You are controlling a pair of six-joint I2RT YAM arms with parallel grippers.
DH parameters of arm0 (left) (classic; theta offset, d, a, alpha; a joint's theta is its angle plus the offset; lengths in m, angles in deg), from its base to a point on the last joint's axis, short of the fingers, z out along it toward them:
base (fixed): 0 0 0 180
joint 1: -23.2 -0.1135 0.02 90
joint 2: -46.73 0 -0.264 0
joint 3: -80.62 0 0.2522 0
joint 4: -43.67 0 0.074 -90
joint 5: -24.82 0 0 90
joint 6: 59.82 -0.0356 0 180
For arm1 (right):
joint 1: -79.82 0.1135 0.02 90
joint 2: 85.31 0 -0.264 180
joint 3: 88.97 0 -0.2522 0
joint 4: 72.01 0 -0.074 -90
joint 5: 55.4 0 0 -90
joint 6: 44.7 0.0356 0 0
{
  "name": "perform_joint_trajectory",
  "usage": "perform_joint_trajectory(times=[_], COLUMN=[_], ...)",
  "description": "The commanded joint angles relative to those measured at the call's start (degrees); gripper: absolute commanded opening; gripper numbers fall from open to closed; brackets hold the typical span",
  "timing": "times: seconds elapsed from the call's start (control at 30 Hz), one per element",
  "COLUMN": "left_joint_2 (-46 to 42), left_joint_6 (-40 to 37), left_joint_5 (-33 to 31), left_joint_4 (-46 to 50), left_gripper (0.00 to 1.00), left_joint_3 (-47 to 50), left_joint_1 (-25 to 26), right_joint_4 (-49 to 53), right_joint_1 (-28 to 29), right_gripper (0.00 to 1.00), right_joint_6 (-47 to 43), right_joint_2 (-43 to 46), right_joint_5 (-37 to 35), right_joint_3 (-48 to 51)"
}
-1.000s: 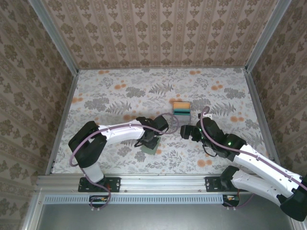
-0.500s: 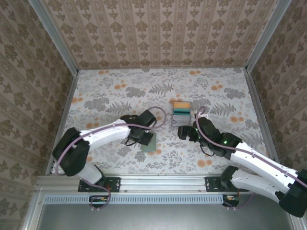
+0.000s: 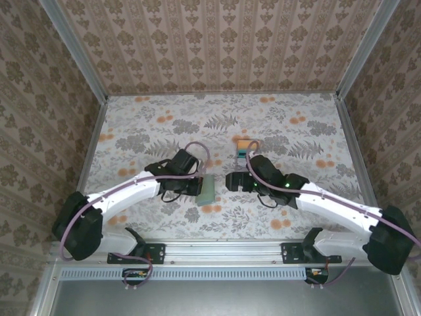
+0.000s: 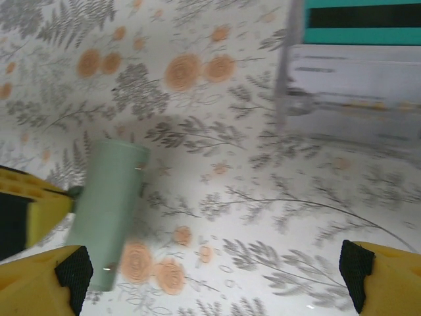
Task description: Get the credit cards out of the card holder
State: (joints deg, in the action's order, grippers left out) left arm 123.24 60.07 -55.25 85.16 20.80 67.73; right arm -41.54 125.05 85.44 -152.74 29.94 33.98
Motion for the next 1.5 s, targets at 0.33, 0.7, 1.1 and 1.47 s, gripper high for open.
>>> perform_joint_trajectory(times=[0.33,0.7,1.1,1.47], left_joint_2=[0.53,-1.89,-8.72,-12.60], left_joint_6=[4.98,6.41,7.42,4.66], left_joint_5=[1.64,4.67,8.91,12.66], left_joint_4=[-8.99,-13.42,-14.89,-11.85], left_gripper=[0.00,0.00,0.00,0.00], left_joint_3=[5.52,9.49,14.16,14.78], left_joint_1=[-0.60,-2.05,-7.54,-10.52], right_joint_4=[-10.74,-16.47,-8.26,-11.05], right_joint_1=[3.82,4.26,3.98,3.44], right_gripper=[0.84,0.63,0.47,0.56], right_joint_6=[5.90,9.24,10.74,9.03], right_joint_2=[-19.39,-29.39,-35.59,-31.65], right_joint_5=[16.82,21.78,17.25,17.94], right_joint_3=[-6.46,-5.89,-7.76,-6.78])
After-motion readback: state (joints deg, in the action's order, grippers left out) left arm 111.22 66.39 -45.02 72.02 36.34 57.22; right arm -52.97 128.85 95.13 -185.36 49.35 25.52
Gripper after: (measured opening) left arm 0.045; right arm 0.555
